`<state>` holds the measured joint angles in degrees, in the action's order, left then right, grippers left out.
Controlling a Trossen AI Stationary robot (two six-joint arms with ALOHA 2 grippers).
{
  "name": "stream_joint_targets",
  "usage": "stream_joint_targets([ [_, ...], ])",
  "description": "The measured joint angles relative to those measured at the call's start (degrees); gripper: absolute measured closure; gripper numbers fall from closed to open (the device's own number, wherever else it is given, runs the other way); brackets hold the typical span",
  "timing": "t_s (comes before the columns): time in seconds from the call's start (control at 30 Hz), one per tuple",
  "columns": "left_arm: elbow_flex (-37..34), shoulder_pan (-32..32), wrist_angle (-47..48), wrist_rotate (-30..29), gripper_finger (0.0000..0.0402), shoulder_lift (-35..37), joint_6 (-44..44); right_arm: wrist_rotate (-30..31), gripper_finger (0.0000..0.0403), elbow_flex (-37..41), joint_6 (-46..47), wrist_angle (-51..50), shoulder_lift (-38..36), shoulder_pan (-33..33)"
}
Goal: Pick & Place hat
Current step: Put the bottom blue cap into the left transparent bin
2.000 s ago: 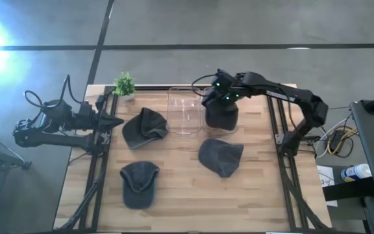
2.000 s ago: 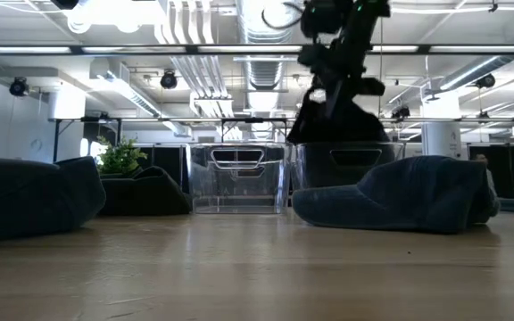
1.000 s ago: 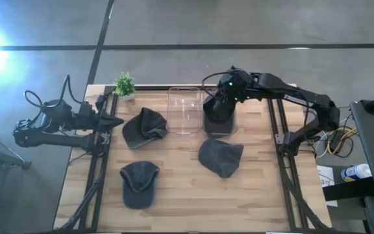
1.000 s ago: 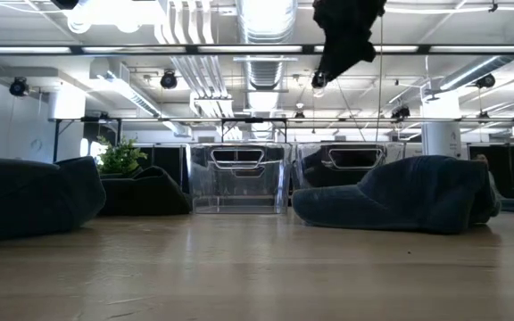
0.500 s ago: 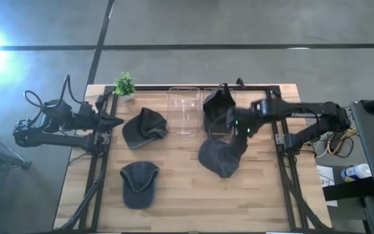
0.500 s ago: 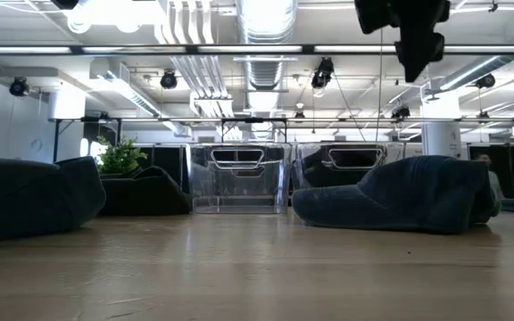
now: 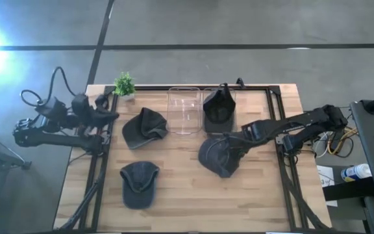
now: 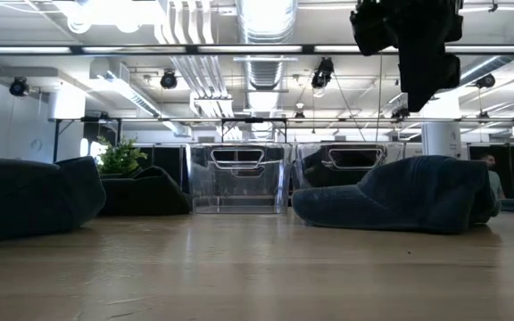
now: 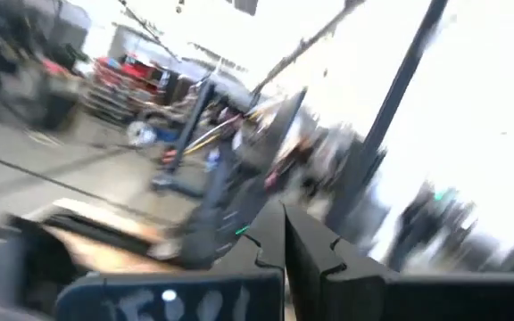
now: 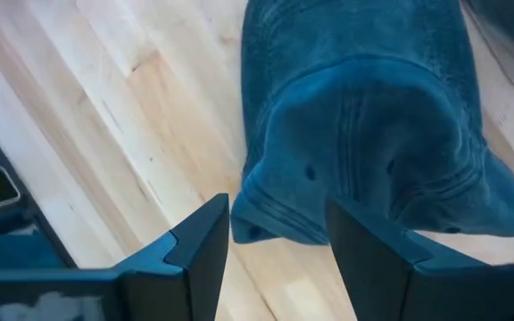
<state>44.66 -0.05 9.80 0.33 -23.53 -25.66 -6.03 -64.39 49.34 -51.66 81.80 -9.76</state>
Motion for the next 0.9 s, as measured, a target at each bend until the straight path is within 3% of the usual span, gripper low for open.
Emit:
stream_joint_targets([
  [0.13,0.0,0.0,-6.0,-3.0,0.0401,0.0,-7.2,0.1,0.022,0.0,1.3,0.2,0.0,0.0],
  [0.6,0.1,0.0,-22.3,-5.3,0.0401,-0.5,-5.9,-0.5,0.022,1.6,5.0,3.7,0.2,-2.6],
  [0.73,0.1,0.0,-18.4,-5.1,0.0401,-2.4,-5.9,-0.5,0.022,2.1,6.2,5.0,0.2,-3.4],
  [0.9,0.1,0.0,-13.0,-4.6,0.0401,-7.6,-12.0,-0.4,0.022,2.3,6.2,5.1,0.2,-3.4],
])
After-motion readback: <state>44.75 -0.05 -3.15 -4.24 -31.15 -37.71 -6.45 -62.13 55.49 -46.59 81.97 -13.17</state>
